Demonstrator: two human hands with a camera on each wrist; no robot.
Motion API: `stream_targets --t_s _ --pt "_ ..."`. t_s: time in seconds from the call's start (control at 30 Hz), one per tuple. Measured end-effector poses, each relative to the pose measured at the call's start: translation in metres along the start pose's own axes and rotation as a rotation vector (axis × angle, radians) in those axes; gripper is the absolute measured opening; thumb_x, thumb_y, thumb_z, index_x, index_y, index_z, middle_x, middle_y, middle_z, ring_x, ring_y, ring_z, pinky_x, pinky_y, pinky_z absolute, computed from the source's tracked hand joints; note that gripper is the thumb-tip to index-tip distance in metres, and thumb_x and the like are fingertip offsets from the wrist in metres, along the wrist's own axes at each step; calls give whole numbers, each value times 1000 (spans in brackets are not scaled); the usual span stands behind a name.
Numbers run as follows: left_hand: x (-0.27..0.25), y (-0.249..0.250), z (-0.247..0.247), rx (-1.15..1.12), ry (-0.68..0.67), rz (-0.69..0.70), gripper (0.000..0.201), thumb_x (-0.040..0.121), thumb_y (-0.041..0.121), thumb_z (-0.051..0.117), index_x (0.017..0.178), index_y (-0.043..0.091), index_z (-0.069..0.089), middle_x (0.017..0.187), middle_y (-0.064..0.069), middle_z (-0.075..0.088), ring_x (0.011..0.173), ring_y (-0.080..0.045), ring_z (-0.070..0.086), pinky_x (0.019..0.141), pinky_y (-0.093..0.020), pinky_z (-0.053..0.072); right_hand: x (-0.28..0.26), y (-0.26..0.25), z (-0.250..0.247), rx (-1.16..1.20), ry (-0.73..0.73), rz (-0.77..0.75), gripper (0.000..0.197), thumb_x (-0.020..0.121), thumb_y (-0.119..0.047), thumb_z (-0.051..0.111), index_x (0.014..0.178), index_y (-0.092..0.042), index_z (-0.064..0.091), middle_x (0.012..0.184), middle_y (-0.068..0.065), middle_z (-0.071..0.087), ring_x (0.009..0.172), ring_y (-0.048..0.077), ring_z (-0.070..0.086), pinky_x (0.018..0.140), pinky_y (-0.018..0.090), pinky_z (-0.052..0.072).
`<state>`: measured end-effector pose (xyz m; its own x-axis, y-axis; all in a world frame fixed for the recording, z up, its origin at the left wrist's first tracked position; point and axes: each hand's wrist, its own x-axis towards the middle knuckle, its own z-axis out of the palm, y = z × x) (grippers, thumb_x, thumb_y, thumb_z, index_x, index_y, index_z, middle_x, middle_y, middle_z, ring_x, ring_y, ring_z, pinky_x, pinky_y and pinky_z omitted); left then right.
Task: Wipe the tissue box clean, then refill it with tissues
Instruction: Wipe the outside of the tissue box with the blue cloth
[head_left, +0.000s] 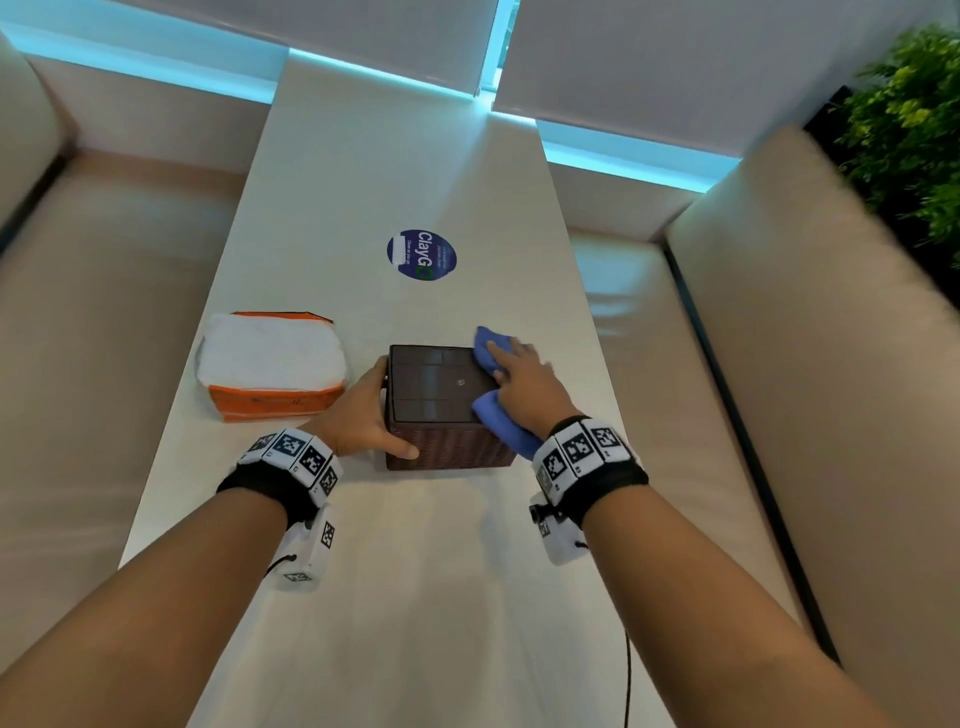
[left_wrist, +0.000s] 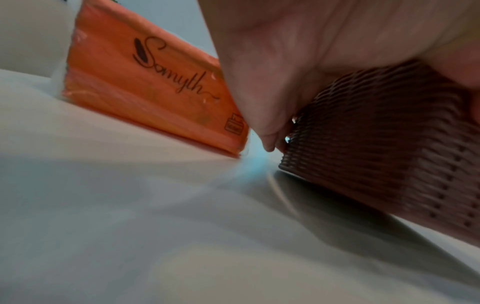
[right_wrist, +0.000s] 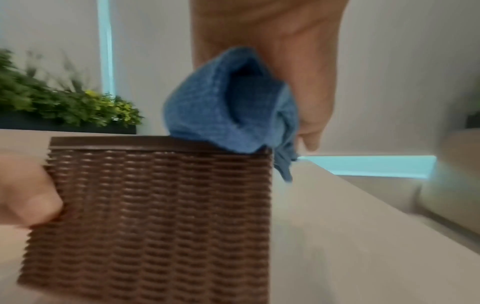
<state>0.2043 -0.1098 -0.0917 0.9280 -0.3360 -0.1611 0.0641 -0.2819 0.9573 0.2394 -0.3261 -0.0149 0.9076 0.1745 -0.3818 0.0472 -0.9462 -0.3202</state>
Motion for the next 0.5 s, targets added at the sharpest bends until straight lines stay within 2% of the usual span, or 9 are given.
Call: stream_targets --t_s 0.07,0.13,0.23,0.27,0.33,0.37,0.4,0.43,0.5 --pt "0 -4 2 35 8 32 125 36 36 88 142 17 26 139 -2 45 131 -15 42 109 -31 34 0 4 7 -26 111 158 58 98 -15 38 151 -16 14 158 17 12 146 34 8 119 47 11" --pt "2 -11 4 59 20 62 128 36 36 90 144 15 23 140 -4 43 131 -17 43 111 -35 35 -1 -7 19 -83 165 206 64 97 -18 42 151 -12 9 157 20 10 146 37 7 120 46 10" --pt "6 -18 6 73 49 107 124 40 36 92 143 24 23 139 1 44 129 -14 46 107 -44 42 -1 -38 42 -146 167 -13 63 98 -18 39 151 -9 6 158 23 -2 147 37 -1 121 46 2" --pt "7 -15 6 64 54 125 121 41 42 91 141 35 22 140 11 42 130 -7 45 108 -39 42 -2 -47 48 -128 150 -97 61 98 -16 38 151 -9 8 158 22 -3 147 37 -3 121 46 0" --pt "6 -4 5 56 26 160 112 48 58 84 136 57 15 140 38 31 133 11 33 110 -16 33 -1 -58 57 -86 111 -251 58 98 -9 37 150 -11 13 159 19 -3 148 34 -5 121 45 -1" --pt "8 -2 5 54 4 169 109 52 61 82 137 55 14 140 43 27 134 13 29 109 -10 29 1 -58 59 -75 99 -310 57 97 -6 37 150 -12 16 159 17 -2 148 33 -5 120 45 0" --pt "11 -3 4 45 1 168 111 53 57 83 139 47 15 143 38 29 136 9 30 110 -13 30 3 -55 58 -78 96 -344 58 96 -4 38 150 -14 18 160 15 -1 148 31 -4 120 46 1" --pt "14 -8 3 40 11 167 115 51 48 88 141 38 17 146 27 33 136 2 35 111 -20 34 5 -49 55 -86 100 -341 60 94 -1 38 150 -16 19 160 13 0 149 29 -2 119 46 3" --pt "19 -18 -1 30 7 173 119 44 32 92 138 34 20 141 5 43 128 -3 47 107 -28 42 8 -31 45 -79 132 -256 66 90 0 40 150 -20 18 161 11 1 149 27 -1 119 46 4"
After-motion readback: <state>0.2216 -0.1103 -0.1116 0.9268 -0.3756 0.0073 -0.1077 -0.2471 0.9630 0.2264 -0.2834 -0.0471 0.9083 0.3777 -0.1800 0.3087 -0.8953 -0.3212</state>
